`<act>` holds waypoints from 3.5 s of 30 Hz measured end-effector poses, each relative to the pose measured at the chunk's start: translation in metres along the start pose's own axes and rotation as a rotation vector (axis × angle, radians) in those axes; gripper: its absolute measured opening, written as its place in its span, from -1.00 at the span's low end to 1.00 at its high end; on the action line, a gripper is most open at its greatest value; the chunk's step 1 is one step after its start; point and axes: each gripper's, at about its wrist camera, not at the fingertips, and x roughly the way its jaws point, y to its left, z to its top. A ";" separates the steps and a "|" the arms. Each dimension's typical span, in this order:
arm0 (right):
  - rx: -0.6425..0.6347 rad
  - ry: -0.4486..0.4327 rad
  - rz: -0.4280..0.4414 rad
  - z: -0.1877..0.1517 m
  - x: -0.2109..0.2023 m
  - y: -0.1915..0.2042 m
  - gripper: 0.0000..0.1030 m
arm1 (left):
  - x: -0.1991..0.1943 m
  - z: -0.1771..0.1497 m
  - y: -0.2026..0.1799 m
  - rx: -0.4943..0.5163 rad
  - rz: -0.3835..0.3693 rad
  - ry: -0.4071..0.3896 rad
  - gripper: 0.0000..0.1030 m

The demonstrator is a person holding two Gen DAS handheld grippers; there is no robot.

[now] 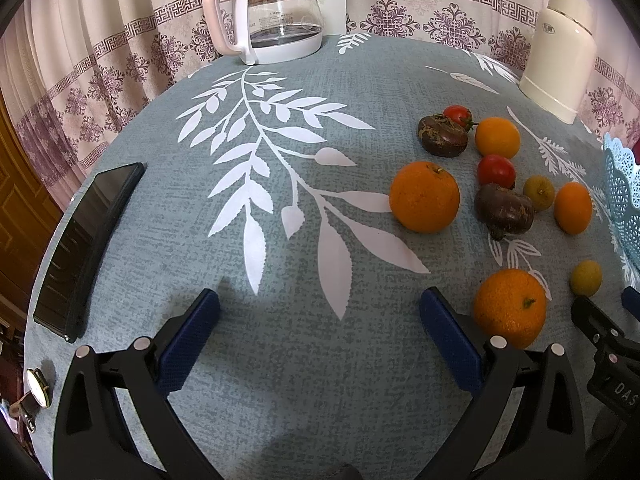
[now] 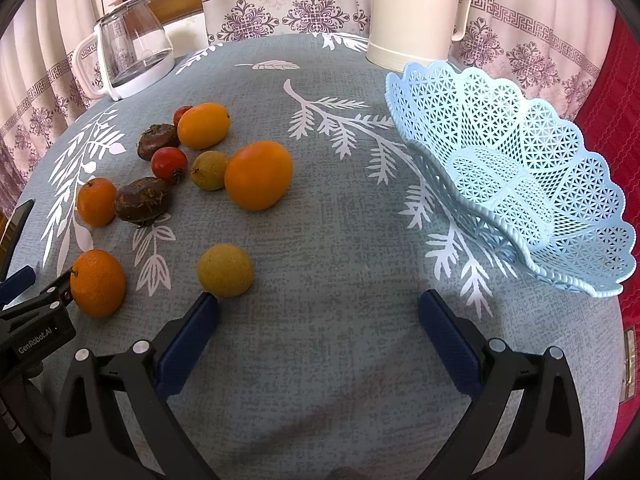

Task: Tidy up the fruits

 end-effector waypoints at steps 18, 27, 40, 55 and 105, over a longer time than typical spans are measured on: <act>0.000 -0.001 0.000 -0.001 0.000 0.000 0.91 | 0.001 0.003 -0.002 0.001 0.004 -0.003 0.96; -0.015 0.012 0.007 0.002 0.001 0.002 0.91 | 0.000 0.003 -0.002 -0.010 -0.022 -0.007 0.96; -0.011 -0.004 0.017 0.002 -0.002 0.000 0.91 | -0.015 0.000 0.006 -0.053 -0.067 -0.091 0.96; -0.005 -0.006 0.025 0.001 -0.002 -0.001 0.91 | -0.007 0.000 0.011 -0.072 -0.066 -0.046 0.96; -0.082 -0.082 0.214 0.011 -0.022 0.013 0.47 | -0.045 0.013 0.019 -0.053 -0.097 -0.104 0.96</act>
